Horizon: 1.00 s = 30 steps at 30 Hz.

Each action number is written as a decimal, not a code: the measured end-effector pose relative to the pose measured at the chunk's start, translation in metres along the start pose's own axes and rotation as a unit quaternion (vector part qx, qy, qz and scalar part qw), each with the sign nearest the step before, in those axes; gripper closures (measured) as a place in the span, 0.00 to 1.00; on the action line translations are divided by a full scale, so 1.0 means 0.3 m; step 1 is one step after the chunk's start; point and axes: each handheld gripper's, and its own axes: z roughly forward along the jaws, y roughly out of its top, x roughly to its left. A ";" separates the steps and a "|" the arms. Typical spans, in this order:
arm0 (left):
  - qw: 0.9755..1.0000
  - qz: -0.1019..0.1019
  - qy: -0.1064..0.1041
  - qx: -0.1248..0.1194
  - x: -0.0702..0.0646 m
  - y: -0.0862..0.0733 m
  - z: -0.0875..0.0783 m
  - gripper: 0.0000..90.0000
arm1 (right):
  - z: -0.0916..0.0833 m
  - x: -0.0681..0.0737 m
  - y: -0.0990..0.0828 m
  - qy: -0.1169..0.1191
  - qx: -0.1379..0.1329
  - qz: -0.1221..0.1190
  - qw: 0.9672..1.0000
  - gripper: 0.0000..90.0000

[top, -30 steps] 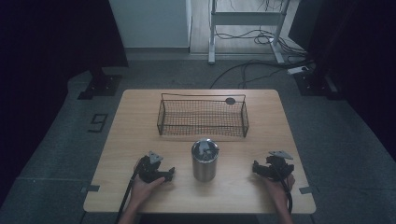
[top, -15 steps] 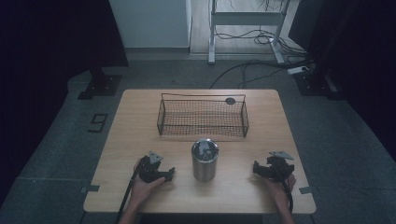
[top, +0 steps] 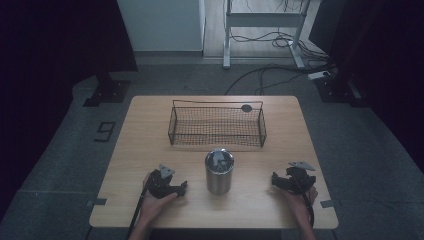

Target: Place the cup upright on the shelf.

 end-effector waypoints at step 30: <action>0.992 -0.006 -0.066 -0.104 -0.074 0.064 -0.215 0.04 | 0.006 0.000 0.007 0.000 0.000 -0.001 1.000 0.00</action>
